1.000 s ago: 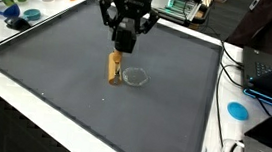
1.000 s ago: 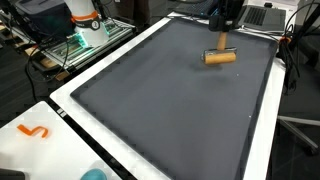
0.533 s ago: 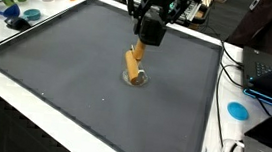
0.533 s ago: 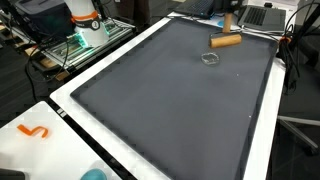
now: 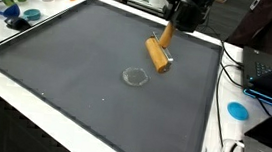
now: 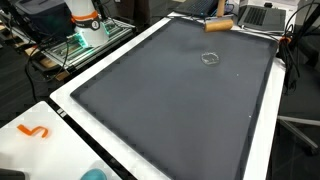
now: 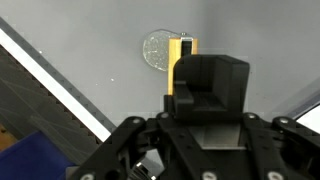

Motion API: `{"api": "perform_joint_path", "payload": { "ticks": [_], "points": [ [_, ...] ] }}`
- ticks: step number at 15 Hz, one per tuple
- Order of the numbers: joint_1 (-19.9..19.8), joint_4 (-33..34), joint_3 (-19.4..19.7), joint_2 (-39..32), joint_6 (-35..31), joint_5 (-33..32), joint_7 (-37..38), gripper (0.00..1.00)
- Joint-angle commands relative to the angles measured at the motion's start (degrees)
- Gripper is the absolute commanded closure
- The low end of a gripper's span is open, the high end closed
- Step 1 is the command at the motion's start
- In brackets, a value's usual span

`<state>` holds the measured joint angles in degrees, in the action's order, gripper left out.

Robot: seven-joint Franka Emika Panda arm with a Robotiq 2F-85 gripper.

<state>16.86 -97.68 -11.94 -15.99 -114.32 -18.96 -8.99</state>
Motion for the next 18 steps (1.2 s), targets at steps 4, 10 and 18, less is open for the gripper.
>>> {"api": "perform_joint_path", "payload": {
  "ticks": [4,10,18],
  "points": [
    [3.4,3.4,-1.1,-0.3,8.9,-4.1,1.7,0.77],
    [5.8,5.0,-1.5,-2.1,9.9,-7.3,4.8,0.77],
    [8.5,6.2,-1.2,-5.1,9.2,-11.5,9.1,0.77]
  ]
}}
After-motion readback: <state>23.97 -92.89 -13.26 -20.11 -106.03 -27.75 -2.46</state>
